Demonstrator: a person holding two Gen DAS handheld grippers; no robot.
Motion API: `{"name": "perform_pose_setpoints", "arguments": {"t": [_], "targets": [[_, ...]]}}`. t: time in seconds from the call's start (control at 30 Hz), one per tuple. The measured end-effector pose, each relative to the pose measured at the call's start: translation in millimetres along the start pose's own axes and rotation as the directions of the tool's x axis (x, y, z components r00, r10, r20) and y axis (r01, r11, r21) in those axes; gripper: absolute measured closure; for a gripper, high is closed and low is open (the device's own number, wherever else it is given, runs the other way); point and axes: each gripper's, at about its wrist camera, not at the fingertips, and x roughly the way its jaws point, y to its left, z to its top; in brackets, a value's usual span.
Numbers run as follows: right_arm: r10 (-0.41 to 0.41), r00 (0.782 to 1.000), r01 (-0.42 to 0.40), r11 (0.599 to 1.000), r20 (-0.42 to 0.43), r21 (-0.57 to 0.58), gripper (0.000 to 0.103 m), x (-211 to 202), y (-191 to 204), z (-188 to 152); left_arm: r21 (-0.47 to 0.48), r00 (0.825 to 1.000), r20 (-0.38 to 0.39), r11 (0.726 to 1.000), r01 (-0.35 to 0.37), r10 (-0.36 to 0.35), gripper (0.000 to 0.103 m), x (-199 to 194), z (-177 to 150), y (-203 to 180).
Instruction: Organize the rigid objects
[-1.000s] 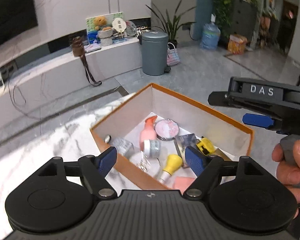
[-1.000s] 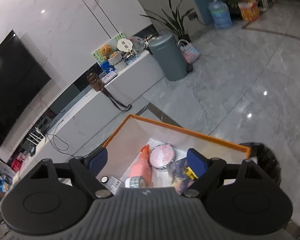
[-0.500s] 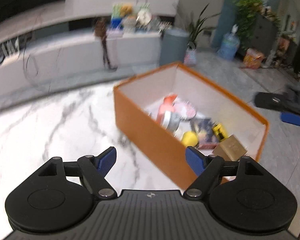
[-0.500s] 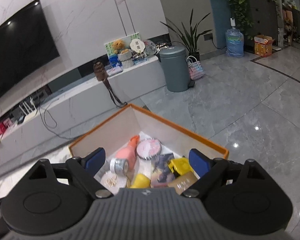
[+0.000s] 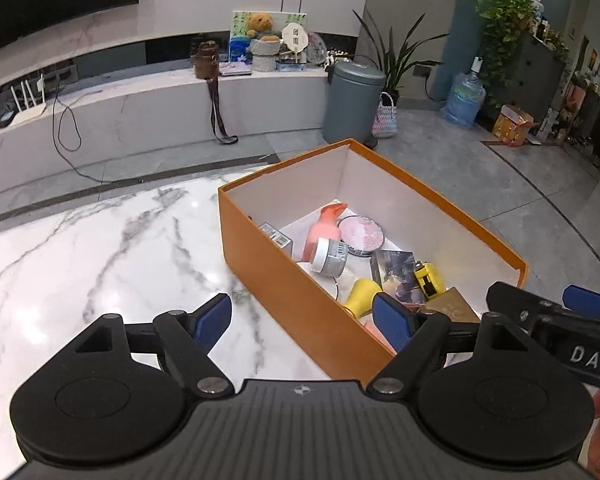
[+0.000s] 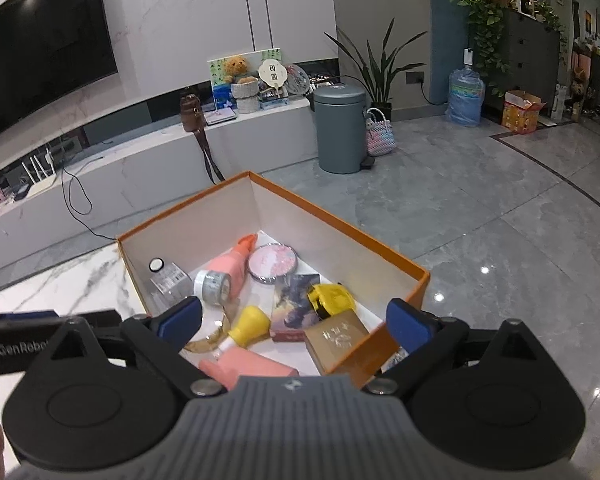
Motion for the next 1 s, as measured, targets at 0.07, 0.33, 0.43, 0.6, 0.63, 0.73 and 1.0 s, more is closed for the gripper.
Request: {"name": "perform_pose_setpoints", "arguments": {"t": [0.07,0.33,0.43,0.6,0.63,0.73,1.0], "targets": [[-0.012,1.0,0.012,1.0,-0.004,-0.007,0.006,-2,1,-3,0.012,1.0,0.004,1.0,-0.001,0.001,0.009,0,-1,-5],[-0.006,1.0,0.006,1.0,-0.014,-0.009,0.005,-12,6,-12,0.038,1.0,0.017,0.999,0.003,-0.004,0.009,-6,-3,-8],[-0.007,1.0,0.007,1.0,-0.011,-0.011,0.005,-12,8,-11,0.031,1.0,0.017,1.0,0.003,-0.004,0.009,-7,-3,-7],[-0.015,1.0,0.015,1.0,-0.015,-0.01,0.005,-9,9,-12,0.033,1.0,0.016,0.999,-0.001,0.001,0.009,-6,-4,-6],[-0.015,1.0,0.015,1.0,-0.016,-0.01,0.005,-8,9,-12,0.032,1.0,0.015,0.999,-0.001,0.001,0.009,-6,-4,-6],[-0.015,1.0,0.015,1.0,-0.015,-0.01,0.005,-8,10,-12,0.029,1.0,0.014,1.0,-0.002,0.002,0.009,-6,-5,-5],[-0.02,1.0,0.02,1.0,-0.017,-0.011,0.005,-7,9,-13,0.027,1.0,0.009,1.0,-0.005,0.005,0.009,-5,-5,-5]]}}
